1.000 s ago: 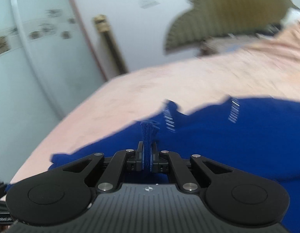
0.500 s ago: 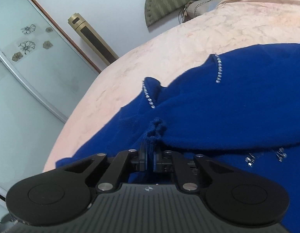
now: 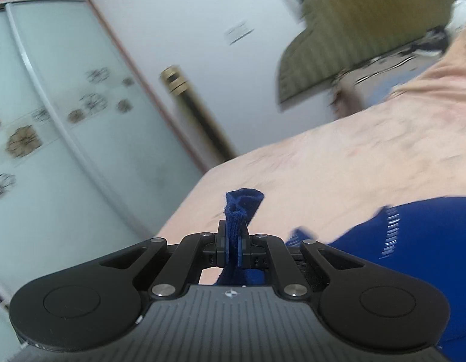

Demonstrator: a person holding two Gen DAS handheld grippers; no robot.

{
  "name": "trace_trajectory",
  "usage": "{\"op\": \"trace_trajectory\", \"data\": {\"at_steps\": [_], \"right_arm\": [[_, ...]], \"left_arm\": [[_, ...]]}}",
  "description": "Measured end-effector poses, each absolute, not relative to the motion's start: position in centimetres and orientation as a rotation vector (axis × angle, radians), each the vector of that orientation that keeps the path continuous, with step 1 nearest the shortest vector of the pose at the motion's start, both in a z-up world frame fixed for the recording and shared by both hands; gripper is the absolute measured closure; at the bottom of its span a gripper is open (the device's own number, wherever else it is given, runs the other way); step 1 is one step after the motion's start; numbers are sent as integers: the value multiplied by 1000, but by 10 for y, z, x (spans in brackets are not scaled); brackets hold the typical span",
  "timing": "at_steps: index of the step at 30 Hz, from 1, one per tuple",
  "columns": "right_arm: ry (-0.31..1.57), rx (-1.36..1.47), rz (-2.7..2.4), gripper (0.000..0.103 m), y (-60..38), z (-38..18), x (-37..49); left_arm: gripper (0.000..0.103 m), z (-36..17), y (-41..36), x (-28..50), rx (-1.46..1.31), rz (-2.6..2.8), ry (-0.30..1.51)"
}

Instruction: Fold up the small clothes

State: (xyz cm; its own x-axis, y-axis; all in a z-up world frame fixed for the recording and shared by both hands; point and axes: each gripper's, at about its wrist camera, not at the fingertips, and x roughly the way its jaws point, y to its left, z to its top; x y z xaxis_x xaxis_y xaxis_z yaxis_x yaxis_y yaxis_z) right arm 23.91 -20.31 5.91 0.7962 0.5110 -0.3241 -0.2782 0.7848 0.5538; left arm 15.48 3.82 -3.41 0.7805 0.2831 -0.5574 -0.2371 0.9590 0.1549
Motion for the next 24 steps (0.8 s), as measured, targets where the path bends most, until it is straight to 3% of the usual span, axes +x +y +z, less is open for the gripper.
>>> {"op": "trace_trajectory", "data": {"at_steps": [24], "right_arm": [[450, 493, 21, 93, -337, -8, 218]], "left_arm": [[12, -40, 61, 168, -43, 353, 655]]}}
